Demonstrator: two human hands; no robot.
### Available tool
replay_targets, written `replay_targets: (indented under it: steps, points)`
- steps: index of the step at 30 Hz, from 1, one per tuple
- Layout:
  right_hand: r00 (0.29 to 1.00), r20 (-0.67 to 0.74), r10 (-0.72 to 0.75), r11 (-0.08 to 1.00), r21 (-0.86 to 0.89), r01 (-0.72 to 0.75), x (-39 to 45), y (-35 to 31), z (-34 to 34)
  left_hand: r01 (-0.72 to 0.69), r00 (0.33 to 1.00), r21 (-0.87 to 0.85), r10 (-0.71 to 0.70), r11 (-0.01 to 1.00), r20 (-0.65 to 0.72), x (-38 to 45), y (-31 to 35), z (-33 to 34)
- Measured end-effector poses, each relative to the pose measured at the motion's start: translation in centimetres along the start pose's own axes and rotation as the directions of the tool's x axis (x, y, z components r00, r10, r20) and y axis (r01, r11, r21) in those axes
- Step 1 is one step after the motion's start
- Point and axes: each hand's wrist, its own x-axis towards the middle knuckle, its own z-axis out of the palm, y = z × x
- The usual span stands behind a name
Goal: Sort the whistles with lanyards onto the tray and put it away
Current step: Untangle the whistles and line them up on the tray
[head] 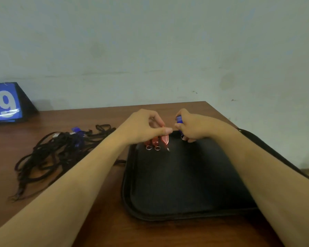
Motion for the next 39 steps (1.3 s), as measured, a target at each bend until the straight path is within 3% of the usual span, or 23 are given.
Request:
replay_targets:
  steps: [13,27,39]
  points:
    - [1.0,-0.029,-0.004,0.999,-0.038,0.003,-0.1,-0.1,0.1,-0.041,0.998,0.032,0.042,0.999,-0.052,0.5,-0.7,0.1]
    - [1.0,-0.018,0.011,0.999,-0.048,-0.012,-0.2,-0.2,0.0,-0.071,0.997,0.023,0.072,0.997,-0.018,0.9,-1.5,0.3]
    - [0.999,-0.033,0.012,0.999,-0.037,-0.013,-0.5,-0.2,-0.1,-0.116,0.987,-0.097,0.126,0.988,0.1,0.2,-0.5,-0.1]
